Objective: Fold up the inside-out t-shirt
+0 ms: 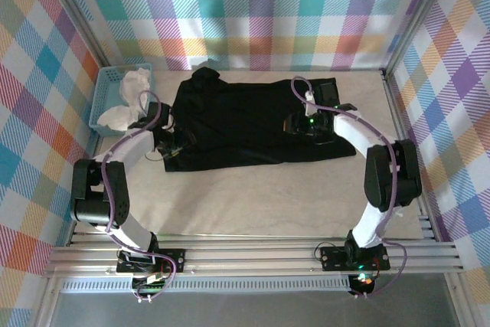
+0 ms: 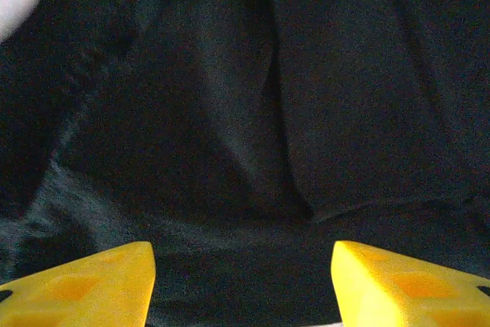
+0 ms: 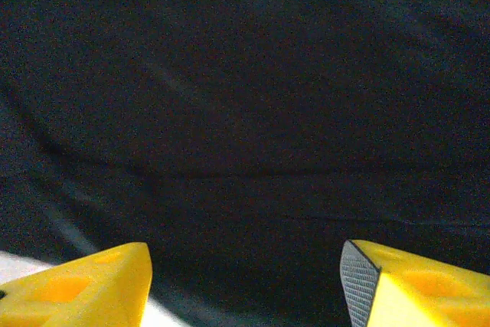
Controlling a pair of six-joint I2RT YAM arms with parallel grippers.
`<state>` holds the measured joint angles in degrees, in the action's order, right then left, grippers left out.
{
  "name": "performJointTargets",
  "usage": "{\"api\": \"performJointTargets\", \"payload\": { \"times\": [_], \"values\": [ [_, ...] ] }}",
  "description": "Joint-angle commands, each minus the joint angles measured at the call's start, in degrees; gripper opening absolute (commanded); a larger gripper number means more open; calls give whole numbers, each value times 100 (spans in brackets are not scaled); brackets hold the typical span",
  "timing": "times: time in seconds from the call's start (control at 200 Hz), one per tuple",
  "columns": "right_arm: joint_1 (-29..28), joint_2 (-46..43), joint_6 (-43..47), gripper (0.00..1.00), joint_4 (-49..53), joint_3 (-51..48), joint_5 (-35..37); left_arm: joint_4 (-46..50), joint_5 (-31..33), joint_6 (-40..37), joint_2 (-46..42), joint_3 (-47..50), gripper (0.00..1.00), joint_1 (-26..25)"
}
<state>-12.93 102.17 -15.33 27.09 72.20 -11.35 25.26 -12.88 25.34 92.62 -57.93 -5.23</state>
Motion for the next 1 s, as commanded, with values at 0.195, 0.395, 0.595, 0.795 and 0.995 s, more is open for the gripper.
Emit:
{"api": "performJointTargets", "payload": {
  "times": [0.195, 0.395, 0.595, 0.795, 0.995],
  "values": [
    [675, 969, 84, 61, 1390, 467, 1077, -741, 75, 105, 270, 526, 61, -22],
    [791, 778, -162, 60, 1973, -90, 1361, -780, 144, 217, -215, 1414, 60, -22],
    [721, -445, -211, 58, 1584, -929, 1414, -637, -122, 254, -836, 1947, 60, -85],
    [-1133, -1172, 1339, 61, -360, -1080, 358, -777, -177, 387, -1162, 2023, 61, -112],
    [-2781, -194, 2480, 65, -1515, -358, -69, -803, 0, 454, -1380, 2076, 61, -108]
  ]
}}
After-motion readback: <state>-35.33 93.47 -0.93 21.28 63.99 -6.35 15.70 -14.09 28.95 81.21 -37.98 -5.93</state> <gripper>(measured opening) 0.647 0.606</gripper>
